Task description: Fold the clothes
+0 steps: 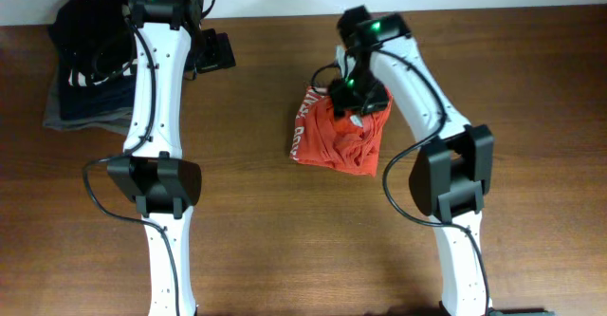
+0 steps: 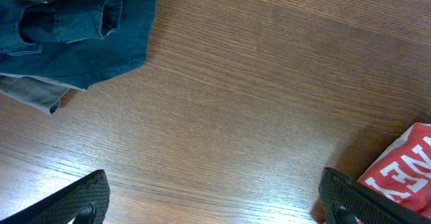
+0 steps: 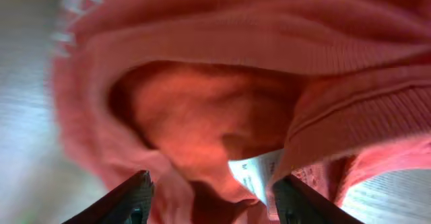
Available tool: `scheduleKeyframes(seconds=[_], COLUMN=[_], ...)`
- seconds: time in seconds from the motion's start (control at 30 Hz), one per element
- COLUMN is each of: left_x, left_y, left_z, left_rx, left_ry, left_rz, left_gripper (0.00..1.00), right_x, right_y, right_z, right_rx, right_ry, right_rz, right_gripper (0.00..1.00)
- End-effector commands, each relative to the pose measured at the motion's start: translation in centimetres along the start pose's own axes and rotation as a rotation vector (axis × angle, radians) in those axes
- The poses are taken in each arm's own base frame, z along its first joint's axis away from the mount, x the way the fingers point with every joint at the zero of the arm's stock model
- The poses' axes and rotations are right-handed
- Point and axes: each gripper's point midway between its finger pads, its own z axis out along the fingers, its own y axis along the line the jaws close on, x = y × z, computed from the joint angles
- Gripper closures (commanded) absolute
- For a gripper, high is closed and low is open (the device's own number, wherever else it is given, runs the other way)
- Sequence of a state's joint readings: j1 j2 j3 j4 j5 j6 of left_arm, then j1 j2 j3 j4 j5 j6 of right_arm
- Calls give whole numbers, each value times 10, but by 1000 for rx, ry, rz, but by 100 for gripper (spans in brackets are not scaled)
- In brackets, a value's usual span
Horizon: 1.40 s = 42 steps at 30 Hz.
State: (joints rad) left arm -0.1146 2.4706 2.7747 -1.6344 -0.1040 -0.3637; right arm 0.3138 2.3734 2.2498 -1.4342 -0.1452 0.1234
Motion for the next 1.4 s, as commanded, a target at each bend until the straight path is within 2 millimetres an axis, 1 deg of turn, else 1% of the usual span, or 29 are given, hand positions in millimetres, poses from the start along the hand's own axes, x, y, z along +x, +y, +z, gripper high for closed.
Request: scheduleKeyframes(seconds=[0.0, 0.07, 0.27, 0.4, 0.6, 0.73, 0.77, 0.83, 0.97, 1.13, 1.27, 1.33, 1.37], left_x=[0, 0, 0, 0, 0, 1, 1, 1, 2, 2, 1, 1, 1], left_y=[3, 3, 3, 3, 3, 3, 3, 4, 4, 4, 3, 3, 3], left_z=[-2, -2, -2, -2, -2, -2, -2, -2, -2, -2, -2, -2, -2], left_rx=[-5, -5, -5, -5, -6, -7, -7, -8, -8, -8, -7, -7, -7], left_ry=[-2, -2, -2, -2, -1, 2, 2, 4, 6, 5, 3, 1, 1], left_rz=[-13, -13, -13, -13, -12, -7, -4, -4, -4, -4, -4, -5, -4], left_gripper=[1, 1, 1, 1, 1, 1, 1, 1, 1, 1, 1, 1, 1], right_x=[4, 4, 2, 2, 2, 2, 3, 5, 13, 32, 47, 50, 51], right_y=[-31, -35, -56, -64, -65, -70, -73, -78, -104, -132, -144, -146, -146], right_z=[9, 8, 5, 4, 5, 5, 5, 7, 10, 1, -4, -5, -5], right_rx=[121, 123, 182, 185, 187, 187, 189, 189, 237, 330, 363, 364, 364], right_ry=[16, 16, 6, 4, 6, 8, 10, 18, 42, 95, 143, 158, 159], right_rz=[100, 108, 132, 146, 148, 178, 183, 193, 263, 342, 384, 391, 394], right_gripper=[37, 38, 42, 50, 74, 94, 96, 96, 96, 96, 96, 96, 93])
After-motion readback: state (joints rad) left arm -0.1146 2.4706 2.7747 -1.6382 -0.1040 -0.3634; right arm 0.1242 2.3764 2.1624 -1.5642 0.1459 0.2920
